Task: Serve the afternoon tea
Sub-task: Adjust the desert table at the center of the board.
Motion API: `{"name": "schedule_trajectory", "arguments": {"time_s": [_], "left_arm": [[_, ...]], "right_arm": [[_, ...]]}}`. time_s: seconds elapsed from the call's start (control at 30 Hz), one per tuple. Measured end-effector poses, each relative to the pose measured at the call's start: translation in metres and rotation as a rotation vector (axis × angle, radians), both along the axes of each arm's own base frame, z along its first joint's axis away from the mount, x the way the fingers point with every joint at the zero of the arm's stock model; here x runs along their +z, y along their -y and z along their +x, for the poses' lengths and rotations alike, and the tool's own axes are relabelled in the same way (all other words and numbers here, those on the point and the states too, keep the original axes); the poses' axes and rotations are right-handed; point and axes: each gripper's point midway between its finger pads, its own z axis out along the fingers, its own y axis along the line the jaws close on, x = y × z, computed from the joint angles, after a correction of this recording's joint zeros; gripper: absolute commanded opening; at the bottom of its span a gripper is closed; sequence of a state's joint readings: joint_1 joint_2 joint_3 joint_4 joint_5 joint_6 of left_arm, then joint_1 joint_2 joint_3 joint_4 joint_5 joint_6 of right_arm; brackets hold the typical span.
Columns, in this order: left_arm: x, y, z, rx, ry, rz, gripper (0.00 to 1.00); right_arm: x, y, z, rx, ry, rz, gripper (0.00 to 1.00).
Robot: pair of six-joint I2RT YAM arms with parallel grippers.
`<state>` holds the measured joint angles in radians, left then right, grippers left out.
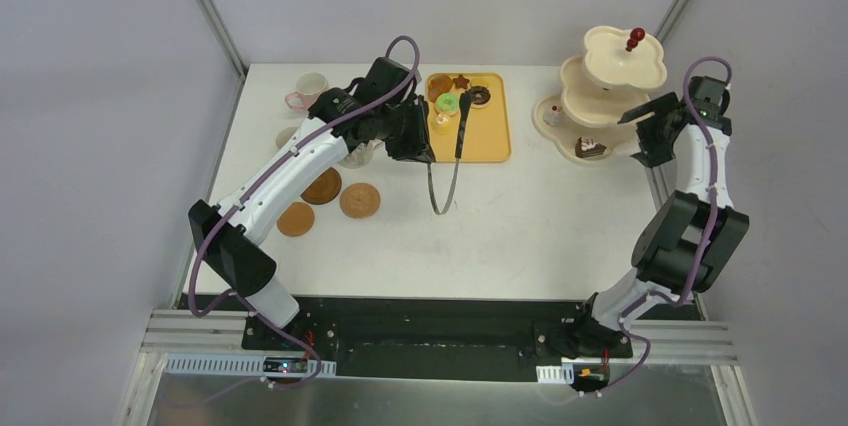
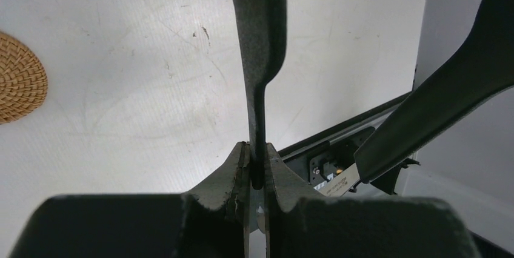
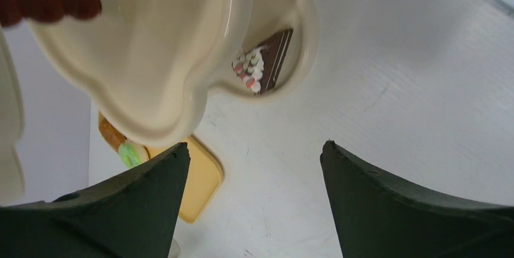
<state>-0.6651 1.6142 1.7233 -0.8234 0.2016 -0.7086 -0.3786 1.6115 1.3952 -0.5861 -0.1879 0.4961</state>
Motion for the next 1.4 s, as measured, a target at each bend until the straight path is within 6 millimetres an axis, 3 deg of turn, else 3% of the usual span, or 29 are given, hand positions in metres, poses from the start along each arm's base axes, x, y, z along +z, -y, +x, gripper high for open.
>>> {"name": "schedule_trajectory", "arguments": {"time_s": [0.23,0.4,0.67,0.83,1.0,1.2,1.4], "left_arm": [[-0.008,-0.010,0.003,-0.036,-0.015,0.029,0.00],[-0.012,-0.013,0.006,-0.041,-0.032,0.027,0.00],[-0.015,-0.018,0.013,-0.030,-0.054,0.016,0.00],[-0.019,-0.016,0.013,-0.036,-0.069,0.012,0.00],[-0.020,-0.015,0.013,-0.040,-0.076,0.010,0.00],[-0.018,-0.013,0.014,-0.041,-0.071,0.002,0.00],[-0.017,-0.012,0.015,-0.040,-0.069,-0.005,0.00]], "right_arm": [[0.010,0.054,0.038,-0.119,0.012,-0.115,0.69],[0.004,0.066,0.050,-0.181,0.005,-0.127,0.53],[-0.025,0.069,0.064,-0.232,-0.034,-0.073,0.47],[-0.033,0.065,0.072,-0.228,-0.041,-0.067,0.34],[-0.033,0.060,0.075,-0.250,-0.040,-0.076,0.13],[-0.037,0.057,0.072,-0.307,-0.045,-0.054,0.00],[-0.036,0.050,0.067,-0.372,-0.052,-0.034,0.00]]}}
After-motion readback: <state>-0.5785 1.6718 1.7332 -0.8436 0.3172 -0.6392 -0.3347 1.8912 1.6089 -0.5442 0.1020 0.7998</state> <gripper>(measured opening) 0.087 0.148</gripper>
